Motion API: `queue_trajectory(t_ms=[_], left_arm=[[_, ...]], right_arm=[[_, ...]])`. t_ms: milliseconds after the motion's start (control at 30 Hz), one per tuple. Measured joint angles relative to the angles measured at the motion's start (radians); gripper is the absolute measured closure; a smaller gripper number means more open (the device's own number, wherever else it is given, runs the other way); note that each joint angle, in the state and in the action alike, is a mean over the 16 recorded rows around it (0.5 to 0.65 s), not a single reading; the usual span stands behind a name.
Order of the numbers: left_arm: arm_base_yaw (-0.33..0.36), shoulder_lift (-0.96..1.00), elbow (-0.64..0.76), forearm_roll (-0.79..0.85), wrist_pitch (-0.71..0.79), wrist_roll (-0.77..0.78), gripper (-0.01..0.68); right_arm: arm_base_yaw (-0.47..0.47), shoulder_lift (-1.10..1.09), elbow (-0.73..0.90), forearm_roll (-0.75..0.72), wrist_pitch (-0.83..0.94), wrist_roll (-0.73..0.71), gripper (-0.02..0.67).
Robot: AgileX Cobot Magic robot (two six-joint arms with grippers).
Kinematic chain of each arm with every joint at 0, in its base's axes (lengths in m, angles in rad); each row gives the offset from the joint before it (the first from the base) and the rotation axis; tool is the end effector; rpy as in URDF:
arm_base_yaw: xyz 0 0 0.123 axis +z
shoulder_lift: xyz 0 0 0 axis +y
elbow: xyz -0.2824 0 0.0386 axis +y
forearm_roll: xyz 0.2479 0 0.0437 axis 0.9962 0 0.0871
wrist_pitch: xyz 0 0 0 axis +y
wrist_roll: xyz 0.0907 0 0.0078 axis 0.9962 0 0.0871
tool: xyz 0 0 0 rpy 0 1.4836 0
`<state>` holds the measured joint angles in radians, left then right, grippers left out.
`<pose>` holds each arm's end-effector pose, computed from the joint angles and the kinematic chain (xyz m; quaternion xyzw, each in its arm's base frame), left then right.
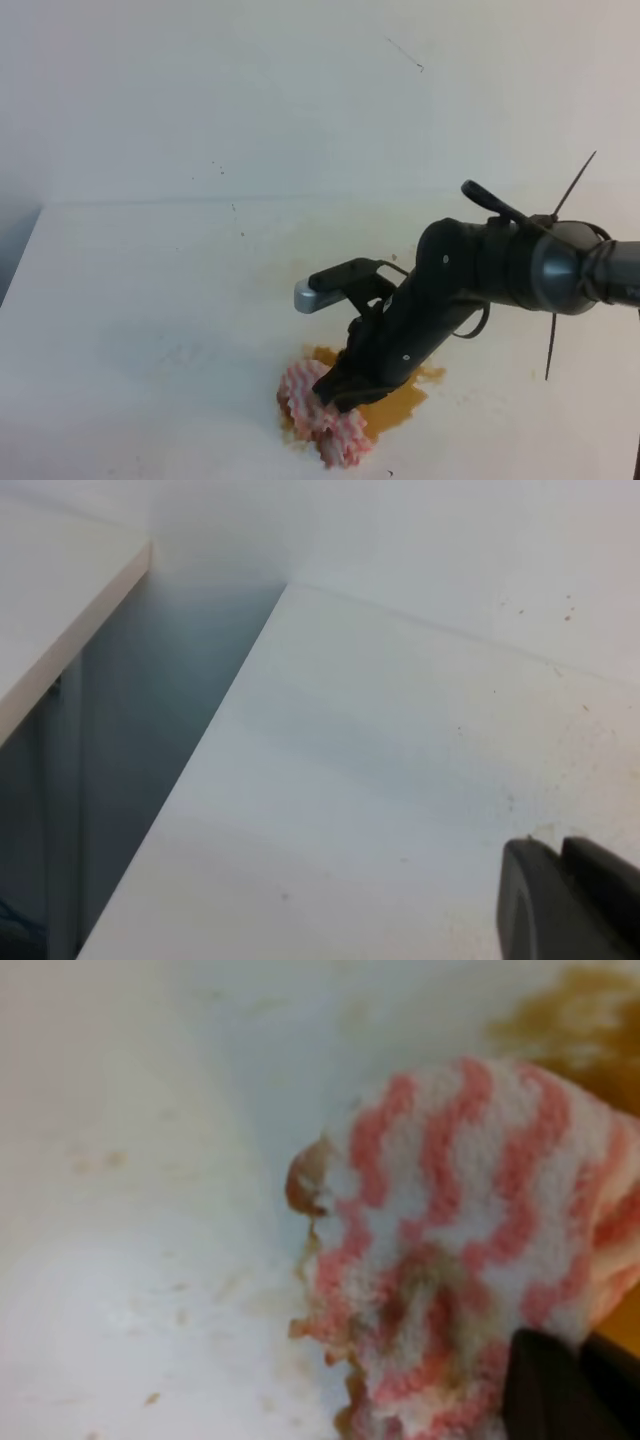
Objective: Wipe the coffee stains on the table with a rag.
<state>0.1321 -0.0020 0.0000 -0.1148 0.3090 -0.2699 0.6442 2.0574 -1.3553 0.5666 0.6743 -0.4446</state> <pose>0.0541 0.0040 0.1854 -0.1866 0.7571 -0.0907 0.6195 0.3127 0.2731 0.1476 -0.3284 0.9125 0.2158 0.1138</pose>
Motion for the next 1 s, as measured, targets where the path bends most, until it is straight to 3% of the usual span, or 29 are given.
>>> queue_trajectory(t_ms=[367, 633, 1000], left_arm=[[0.0, 0.002, 0.0, 0.0, 0.0, 0.0, 0.673], [0.0, 0.002, 0.0, 0.0, 0.0, 0.0, 0.673], [0.0, 0.002, 0.0, 0.0, 0.0, 0.0, 0.673]], right_arm=[[-0.104, 0.006, -0.121, -0.196, 0.097, 0.136, 0.638], [-0.134, 0.007, -0.299, -0.279, 0.219, 0.157, 0.638], [-0.171, 0.015, -0.504, -0.5, 0.357, 0.184, 0.639]])
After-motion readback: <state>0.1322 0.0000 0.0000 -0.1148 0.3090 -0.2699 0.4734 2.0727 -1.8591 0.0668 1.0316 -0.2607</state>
